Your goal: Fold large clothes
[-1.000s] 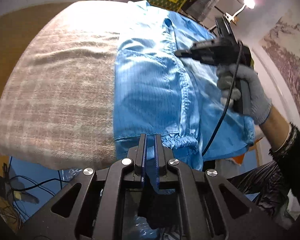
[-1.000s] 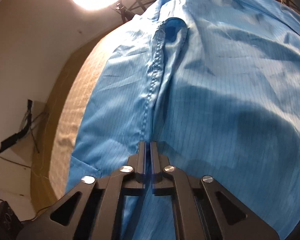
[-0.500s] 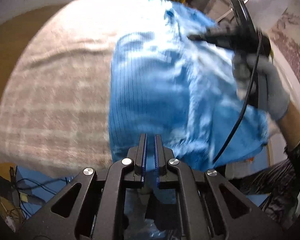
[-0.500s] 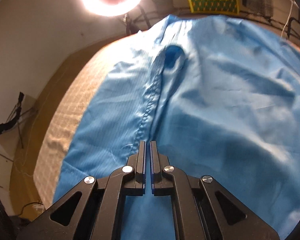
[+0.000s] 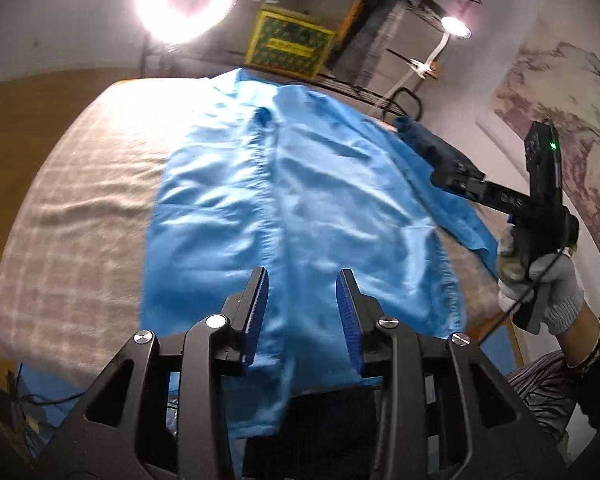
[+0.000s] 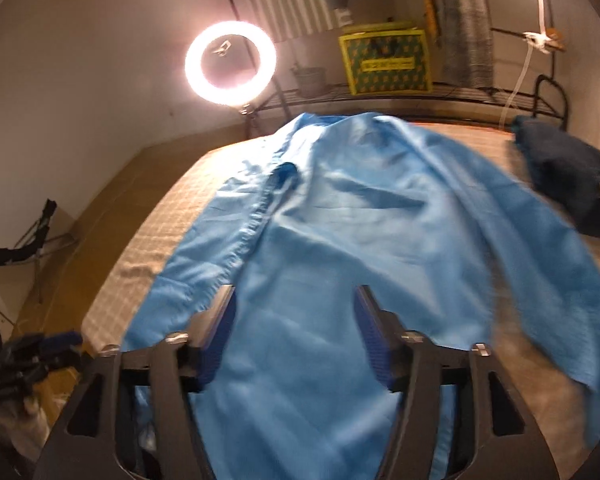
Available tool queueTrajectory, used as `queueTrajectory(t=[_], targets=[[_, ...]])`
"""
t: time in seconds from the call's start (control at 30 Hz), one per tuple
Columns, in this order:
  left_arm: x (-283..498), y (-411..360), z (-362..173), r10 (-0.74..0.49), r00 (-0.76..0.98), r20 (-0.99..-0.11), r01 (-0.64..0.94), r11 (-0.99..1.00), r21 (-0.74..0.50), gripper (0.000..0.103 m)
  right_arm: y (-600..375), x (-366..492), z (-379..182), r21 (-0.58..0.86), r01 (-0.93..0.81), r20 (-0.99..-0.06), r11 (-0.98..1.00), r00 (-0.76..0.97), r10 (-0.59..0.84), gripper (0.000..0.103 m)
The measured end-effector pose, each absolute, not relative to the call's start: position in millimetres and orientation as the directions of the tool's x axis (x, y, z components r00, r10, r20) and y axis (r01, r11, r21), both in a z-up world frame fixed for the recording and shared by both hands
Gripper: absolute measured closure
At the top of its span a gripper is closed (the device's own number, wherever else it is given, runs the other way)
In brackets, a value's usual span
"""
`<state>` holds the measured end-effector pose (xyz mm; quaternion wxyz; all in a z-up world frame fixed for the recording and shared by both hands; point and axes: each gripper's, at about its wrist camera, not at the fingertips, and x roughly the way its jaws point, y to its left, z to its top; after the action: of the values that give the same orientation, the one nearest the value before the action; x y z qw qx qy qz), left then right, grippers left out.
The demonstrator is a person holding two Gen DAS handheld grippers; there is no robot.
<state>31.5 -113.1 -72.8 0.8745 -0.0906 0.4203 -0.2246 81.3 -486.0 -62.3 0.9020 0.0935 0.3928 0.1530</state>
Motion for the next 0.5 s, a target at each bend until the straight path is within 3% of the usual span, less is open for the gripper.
queueTrajectory(t=[0.07, 0.17, 0.5], targets=[[31, -132, -67, -0.49, 0.533, -0.69, 0.344, 0.871, -0.352, 0.065, -503, 70, -60, 0.271, -0.185, -0.688, 0.944, 0.649, 0.325, 0.032], [33, -155, -64, -0.52, 0.513, -0.683, 0.365, 0.852, -0.375, 0.052, -536, 50, -61, 0.25, -0.135, -0.692, 0.959, 0.667, 0.274, 0.027], [39, -223, -67, -0.561, 0.456, -0.691, 0.427, 0.819, -0.383, 0.052, -660, 1, -67, 0.282, 0.083, -0.675, 0.956, 0.725, 0.136, 0.027]])
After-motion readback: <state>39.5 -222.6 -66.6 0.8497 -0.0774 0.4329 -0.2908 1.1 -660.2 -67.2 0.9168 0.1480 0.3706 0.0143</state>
